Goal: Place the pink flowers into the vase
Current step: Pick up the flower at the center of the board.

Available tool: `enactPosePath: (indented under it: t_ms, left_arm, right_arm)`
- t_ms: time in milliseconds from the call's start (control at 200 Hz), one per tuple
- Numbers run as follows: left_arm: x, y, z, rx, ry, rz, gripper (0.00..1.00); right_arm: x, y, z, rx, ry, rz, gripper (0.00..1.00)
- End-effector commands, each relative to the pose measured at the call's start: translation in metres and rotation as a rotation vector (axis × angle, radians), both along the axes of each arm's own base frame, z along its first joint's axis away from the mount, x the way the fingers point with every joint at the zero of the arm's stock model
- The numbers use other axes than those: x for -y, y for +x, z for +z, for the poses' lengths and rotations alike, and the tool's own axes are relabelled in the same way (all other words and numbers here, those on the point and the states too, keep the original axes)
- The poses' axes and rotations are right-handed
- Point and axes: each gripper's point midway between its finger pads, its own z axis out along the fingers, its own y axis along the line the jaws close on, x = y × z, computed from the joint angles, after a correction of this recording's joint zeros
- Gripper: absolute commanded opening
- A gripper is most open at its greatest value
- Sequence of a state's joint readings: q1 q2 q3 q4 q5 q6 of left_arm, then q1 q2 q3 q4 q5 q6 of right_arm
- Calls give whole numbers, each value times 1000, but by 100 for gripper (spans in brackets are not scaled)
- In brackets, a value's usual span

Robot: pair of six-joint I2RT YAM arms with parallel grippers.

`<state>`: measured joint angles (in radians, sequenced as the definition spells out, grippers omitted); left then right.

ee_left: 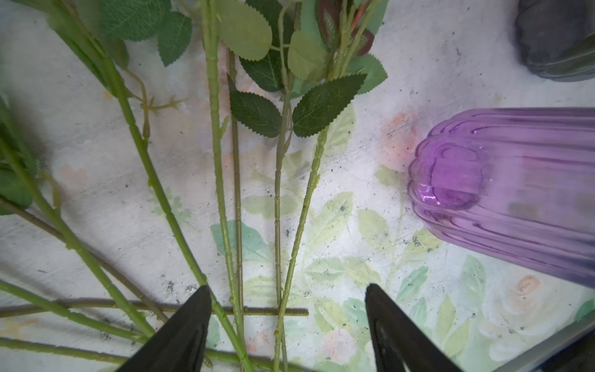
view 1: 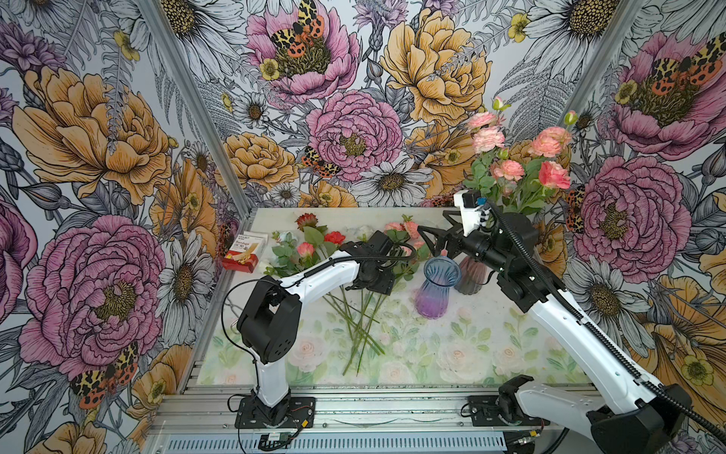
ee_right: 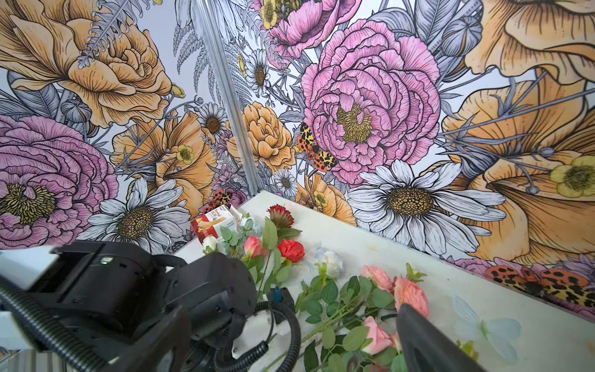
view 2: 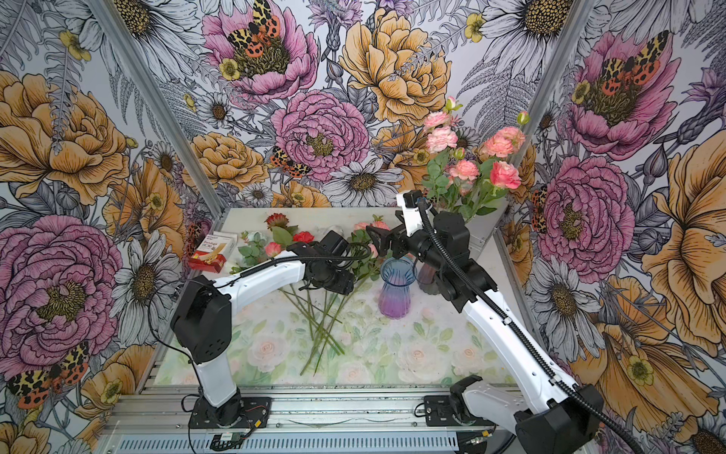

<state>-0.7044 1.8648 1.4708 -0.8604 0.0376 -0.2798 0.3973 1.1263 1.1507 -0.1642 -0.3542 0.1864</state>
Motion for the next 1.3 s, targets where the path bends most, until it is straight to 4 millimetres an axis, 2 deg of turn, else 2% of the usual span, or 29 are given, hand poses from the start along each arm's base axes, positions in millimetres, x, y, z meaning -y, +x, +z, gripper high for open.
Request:
enactPosePath:
  t_ms: [0, 165, 340, 390, 485, 645, 720, 855, 885, 961, 1161, 1216, 1296]
  left_arm:
    - [10, 1, -11, -24, 5, -24, 71]
    - [28, -4, -25, -39, 23, -67, 66]
    - [30, 0, -37, -57, 23, -52, 64]
    - [31, 1, -39, -57, 26, -54, 59]
    - [35, 2, -40, -51, 32, -58, 58]
    - [35, 10, -46, -50, 39, -51, 57]
    - [36, 13, -48, -49, 40, -55, 52]
    - [34, 16, -56, -65, 37, -47, 50]
    - [33, 16, -58, -68, 37, -44, 47]
    - [31, 17, -62, -77, 33, -40, 42]
    - [32, 15, -66, -86, 32, -45, 41]
    - [32, 14, -67, -91, 31, -48, 36]
    - [34, 13, -68, -92, 30, -53, 35]
  right_arm:
    - [2, -10, 5, 1, 11, 29, 99]
    - [10, -11, 0, -23, -1, 7, 99]
    - [22, -11, -2, -53, 7, -17, 99]
    - [24, -11, -3, -56, 11, -21, 99]
    - [28, -12, -1, -57, 21, -33, 99]
    - [30, -13, 4, -51, 33, -33, 99]
    - [31, -14, 5, -49, 35, -31, 99]
    - [28, -17, 6, -56, 42, -5, 99]
    - [27, -16, 6, -62, 41, 1, 99]
    - [26, -14, 1, -88, 35, 5, 99]
    - [28, -2, -21, -196, 2, -30, 99]
    - [29, 1, -27, -226, -11, -45, 99]
    - [30, 3, -31, -247, -23, -57, 99]
